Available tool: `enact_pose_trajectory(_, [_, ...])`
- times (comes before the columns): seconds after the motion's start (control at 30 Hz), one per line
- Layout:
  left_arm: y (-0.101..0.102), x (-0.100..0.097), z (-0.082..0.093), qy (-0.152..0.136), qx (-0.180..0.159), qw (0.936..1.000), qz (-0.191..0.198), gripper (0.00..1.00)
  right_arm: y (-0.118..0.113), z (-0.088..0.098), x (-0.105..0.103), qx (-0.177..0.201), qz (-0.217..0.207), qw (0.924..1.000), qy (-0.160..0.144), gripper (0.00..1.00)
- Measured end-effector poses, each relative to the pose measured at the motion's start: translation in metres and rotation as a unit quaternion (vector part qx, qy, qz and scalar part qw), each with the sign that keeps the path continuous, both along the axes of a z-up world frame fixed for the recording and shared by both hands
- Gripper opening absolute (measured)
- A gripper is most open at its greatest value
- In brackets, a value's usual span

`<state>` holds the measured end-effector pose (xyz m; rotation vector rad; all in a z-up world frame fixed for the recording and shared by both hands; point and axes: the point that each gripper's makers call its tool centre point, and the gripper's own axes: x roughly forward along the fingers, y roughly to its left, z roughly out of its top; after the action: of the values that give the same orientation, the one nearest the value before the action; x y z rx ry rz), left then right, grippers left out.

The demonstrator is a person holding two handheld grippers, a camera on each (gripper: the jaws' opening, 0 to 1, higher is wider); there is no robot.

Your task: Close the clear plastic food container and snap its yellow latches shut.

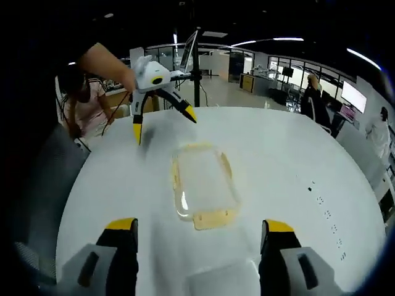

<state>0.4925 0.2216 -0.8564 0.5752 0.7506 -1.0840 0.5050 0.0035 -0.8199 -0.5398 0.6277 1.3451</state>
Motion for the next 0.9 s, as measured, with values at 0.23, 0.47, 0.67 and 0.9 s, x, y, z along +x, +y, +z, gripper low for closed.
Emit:
enact_pose_trajectory(0.23, [-0.010,0.013,-0.001,0.019,-0.033,0.9992,-0.009,0.81,0.008,-0.018,0.010,-0.041,0.027,0.9985,-0.025,0.74])
enact_pose_trajectory(0.47, [-0.013,0.011,-0.013,0.030,0.011,0.9957,-0.087,0.73,0.015,-0.037,0.014,-0.082,0.065,0.9942,-0.023,0.57])
enact_pose_trajectory(0.67, [-0.019,0.026,-0.015,0.031,0.017,0.9941,-0.103,0.66,0.019,-0.051,0.019,-0.110,0.086,0.9902,-0.006,0.52])
enact_pose_trajectory(0.9, [-0.032,0.033,-0.022,0.025,0.024,0.9866,-0.160,0.51,0.022,-0.061,0.028,-0.137,0.107,0.9848,-0.010,0.44])
